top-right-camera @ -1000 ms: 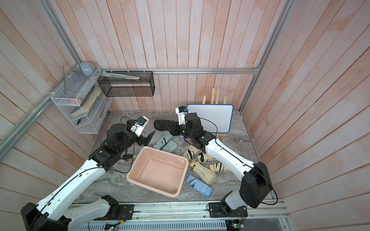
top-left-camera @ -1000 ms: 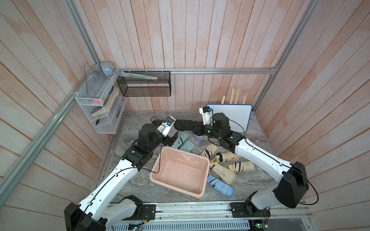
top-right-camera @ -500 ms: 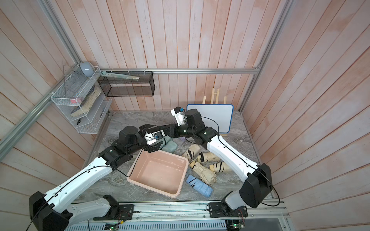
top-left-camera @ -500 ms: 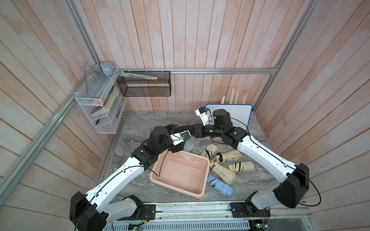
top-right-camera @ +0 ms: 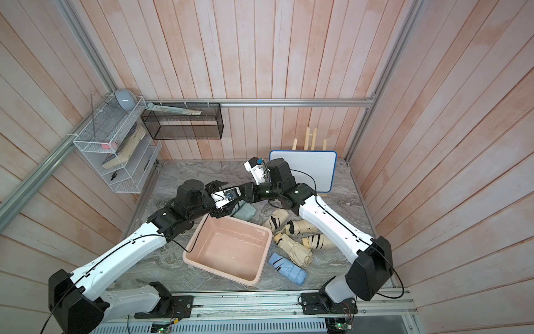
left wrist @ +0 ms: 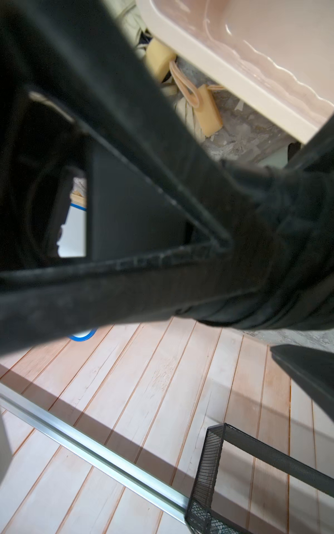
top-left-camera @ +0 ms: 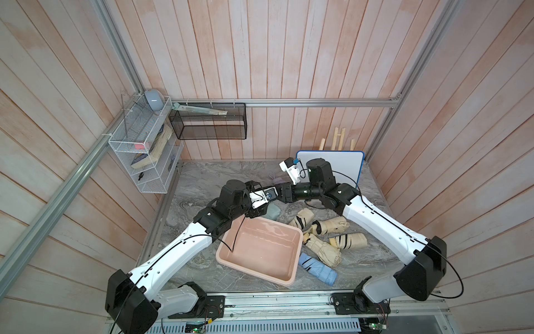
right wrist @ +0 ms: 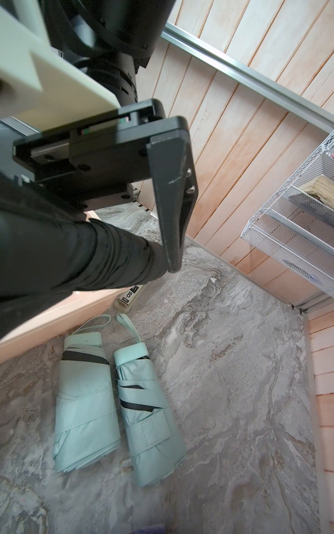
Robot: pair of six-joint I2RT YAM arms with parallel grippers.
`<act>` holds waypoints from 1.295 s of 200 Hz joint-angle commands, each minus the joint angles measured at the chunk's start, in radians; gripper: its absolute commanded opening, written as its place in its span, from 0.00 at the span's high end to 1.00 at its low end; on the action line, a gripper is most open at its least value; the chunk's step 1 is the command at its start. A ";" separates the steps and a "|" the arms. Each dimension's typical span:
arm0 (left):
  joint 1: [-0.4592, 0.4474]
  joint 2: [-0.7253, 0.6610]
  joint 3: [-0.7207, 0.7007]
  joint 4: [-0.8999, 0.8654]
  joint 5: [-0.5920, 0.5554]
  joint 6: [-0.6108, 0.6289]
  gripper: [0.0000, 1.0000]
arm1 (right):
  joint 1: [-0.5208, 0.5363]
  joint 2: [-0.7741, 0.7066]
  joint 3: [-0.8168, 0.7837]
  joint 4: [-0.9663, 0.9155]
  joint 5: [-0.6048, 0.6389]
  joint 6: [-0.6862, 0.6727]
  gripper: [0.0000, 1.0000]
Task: Put the umbrella into the storage box
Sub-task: Place the umbrella in the storage box.
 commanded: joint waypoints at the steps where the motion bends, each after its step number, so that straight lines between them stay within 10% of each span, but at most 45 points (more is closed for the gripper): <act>1: 0.000 0.014 0.036 -0.005 0.000 -0.019 0.22 | -0.002 -0.004 0.046 0.030 -0.049 -0.017 1.00; 79: -0.008 0.005 0.065 -0.097 -0.016 -0.024 0.54 | -0.004 -0.033 0.006 0.080 -0.020 0.001 0.97; 129: -0.056 -0.040 0.070 -0.194 -0.092 -0.108 0.61 | -0.011 -0.139 -0.164 0.287 0.094 0.165 0.30; 151: -0.102 -0.061 0.071 -0.256 -0.160 -0.201 0.62 | -0.034 -0.187 -0.220 0.340 0.155 0.206 0.17; 207: -0.192 -0.119 0.127 -0.492 -0.243 -0.634 0.63 | -0.143 -0.353 -0.370 0.283 0.432 0.313 0.14; 259: -0.200 -0.134 0.163 -0.729 -0.084 -1.029 0.62 | -0.174 -0.437 -0.401 0.212 0.532 0.284 0.16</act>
